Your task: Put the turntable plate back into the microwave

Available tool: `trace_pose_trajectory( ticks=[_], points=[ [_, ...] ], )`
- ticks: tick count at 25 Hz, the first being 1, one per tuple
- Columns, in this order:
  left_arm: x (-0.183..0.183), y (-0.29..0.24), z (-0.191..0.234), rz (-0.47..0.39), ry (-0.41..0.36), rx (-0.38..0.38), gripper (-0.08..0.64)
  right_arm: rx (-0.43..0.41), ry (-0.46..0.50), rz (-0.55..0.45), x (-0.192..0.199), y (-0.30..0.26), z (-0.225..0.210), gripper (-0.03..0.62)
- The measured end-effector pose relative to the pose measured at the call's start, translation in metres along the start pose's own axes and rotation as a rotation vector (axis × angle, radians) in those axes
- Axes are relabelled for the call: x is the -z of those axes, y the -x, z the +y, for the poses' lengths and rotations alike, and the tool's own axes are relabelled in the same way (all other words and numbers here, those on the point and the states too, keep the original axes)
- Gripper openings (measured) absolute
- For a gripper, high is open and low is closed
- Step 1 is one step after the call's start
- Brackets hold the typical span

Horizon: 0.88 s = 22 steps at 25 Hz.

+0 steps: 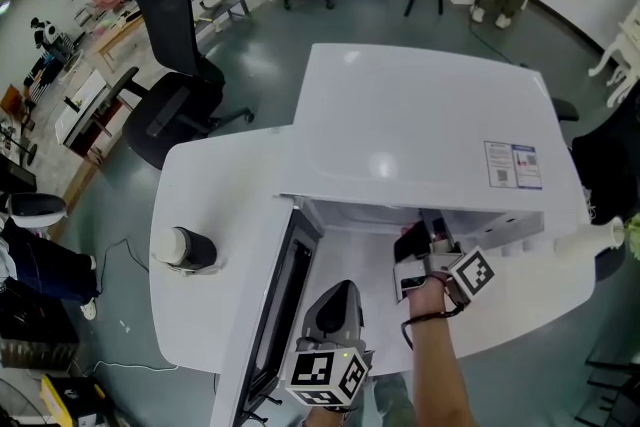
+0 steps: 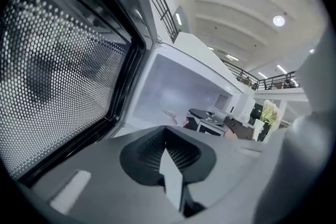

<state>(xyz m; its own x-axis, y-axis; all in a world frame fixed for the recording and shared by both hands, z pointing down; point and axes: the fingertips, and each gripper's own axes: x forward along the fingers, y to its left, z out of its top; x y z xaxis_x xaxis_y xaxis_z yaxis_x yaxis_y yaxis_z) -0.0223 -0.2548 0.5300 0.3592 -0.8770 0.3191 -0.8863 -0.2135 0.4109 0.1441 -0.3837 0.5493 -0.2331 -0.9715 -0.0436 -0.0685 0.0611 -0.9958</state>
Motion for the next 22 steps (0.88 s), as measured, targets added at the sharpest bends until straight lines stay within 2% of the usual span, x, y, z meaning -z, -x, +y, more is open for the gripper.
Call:
trace_pose_trajectory(
  ticks=[4,8,14,22],
  points=[
    [0.001,-0.001,0.001,0.006,0.007,0.003,0.0,0.001,-0.008,-0.01,-0.002,-0.002,-0.002,0.064],
    [0.003,-0.005,0.0,0.013,0.011,0.009,0.0,0.005,0.023,-0.007,-0.003,-0.006,0.0,0.064],
    [0.002,-0.009,-0.001,0.015,0.017,0.012,0.0,0.051,0.064,-0.004,-0.003,-0.005,-0.003,0.06],
    [0.004,-0.01,0.0,0.023,0.017,0.009,0.0,0.127,0.072,-0.001,-0.004,-0.002,-0.006,0.052]
  ],
)
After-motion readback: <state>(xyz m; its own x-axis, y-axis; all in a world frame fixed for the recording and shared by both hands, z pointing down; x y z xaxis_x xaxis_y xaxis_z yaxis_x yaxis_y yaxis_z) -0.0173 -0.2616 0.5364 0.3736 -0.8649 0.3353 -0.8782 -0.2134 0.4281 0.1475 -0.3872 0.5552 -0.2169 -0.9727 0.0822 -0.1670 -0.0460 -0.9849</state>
